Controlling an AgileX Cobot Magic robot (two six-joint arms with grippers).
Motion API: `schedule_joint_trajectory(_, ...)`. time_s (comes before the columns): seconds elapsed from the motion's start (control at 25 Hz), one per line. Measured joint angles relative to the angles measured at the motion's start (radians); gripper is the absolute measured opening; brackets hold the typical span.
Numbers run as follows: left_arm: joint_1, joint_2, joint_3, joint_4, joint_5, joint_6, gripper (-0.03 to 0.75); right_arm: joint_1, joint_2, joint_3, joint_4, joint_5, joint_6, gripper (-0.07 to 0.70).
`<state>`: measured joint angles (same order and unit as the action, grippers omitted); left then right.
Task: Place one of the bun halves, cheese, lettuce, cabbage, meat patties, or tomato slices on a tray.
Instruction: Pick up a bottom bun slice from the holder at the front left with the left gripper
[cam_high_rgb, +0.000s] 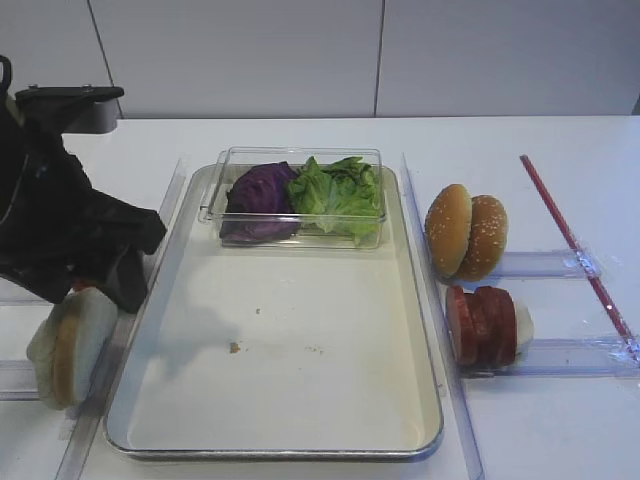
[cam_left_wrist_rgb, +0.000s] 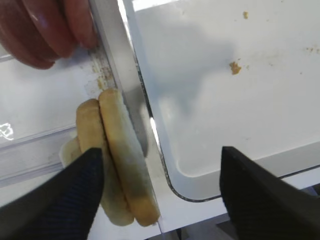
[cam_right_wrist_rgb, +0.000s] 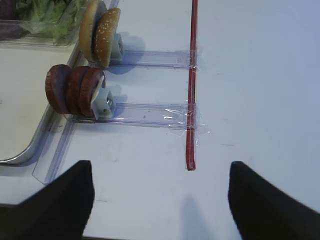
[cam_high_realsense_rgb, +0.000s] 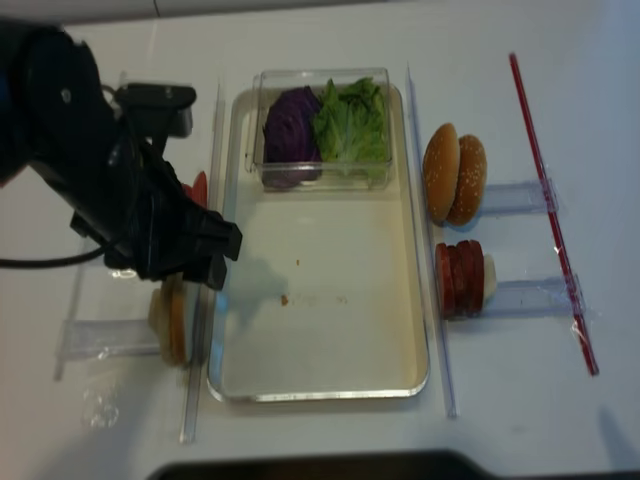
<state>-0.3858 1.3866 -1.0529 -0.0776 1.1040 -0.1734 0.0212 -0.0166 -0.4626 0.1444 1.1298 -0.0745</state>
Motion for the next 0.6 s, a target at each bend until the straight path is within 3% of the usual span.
schedule_joint_trajectory(0.6,-0.049,0.000,0.002,0.011,-0.024,-0.039,0.491,0.000,0.000,0.000,-0.002,0.000,0.000,0.000)
